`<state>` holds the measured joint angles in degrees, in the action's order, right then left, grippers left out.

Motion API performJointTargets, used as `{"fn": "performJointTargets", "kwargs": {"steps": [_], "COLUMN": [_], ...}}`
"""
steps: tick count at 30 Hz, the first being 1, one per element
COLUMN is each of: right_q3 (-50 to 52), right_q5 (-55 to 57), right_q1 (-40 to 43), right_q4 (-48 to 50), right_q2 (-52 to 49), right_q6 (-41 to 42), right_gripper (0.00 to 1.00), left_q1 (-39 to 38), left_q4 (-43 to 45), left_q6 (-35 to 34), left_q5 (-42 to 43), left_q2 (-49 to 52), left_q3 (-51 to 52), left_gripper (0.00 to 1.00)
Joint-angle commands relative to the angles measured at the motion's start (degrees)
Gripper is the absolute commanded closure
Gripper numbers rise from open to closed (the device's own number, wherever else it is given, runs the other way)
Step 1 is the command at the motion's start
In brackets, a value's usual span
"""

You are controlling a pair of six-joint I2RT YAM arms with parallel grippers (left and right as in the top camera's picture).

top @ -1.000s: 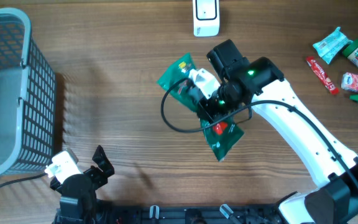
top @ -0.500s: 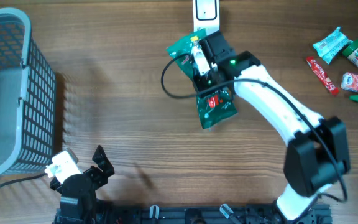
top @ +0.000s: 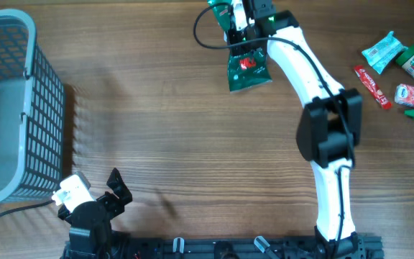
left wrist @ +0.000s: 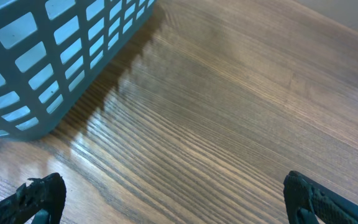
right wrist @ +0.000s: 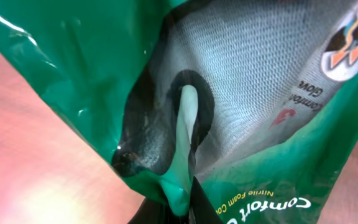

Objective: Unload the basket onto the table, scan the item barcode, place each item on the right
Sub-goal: 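Carry the glove pack to the top right corner and release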

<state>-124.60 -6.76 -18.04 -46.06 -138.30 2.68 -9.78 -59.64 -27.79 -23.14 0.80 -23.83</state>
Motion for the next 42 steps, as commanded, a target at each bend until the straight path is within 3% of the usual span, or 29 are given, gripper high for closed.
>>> {"fn": "performJointTargets", "kwargs": {"steps": [1, 14, 22, 29, 42], "right_q3": [-3.8, -3.9, -4.9, -6.3, 0.0], "right_q5": [2.5, 2.4, 1.0, 7.3, 11.9], "right_q1": [2.7, 3.7, 3.7, 5.7, 22.3], "right_q4": [-0.2, 2.0, -2.3, -8.5, -6.6], "right_q2": [-4.9, -8.1, -7.7, -3.2, -2.9], "right_q6": [1.9, 6.0, 0.2, 6.9, -0.5], "right_gripper": [0.96, 0.96, 0.96, 0.96, 0.96], "left_q1": [0.3, 0.3, 0.3, 0.3, 0.3], "left_q4": [0.1, 0.1, 0.1, 0.1, 0.1], "left_q6": [-0.6, -0.6, -0.6, -0.6, -0.6], "left_q5": [-0.7, -0.7, -0.7, -0.7, -0.7], "left_q2": [-0.4, -0.4, -0.4, -0.4, -0.4], "left_q3": [0.3, 0.3, 0.3, 0.3, 0.3], "left_gripper": [0.0, 0.0, 0.0, 0.0, 0.0]}}
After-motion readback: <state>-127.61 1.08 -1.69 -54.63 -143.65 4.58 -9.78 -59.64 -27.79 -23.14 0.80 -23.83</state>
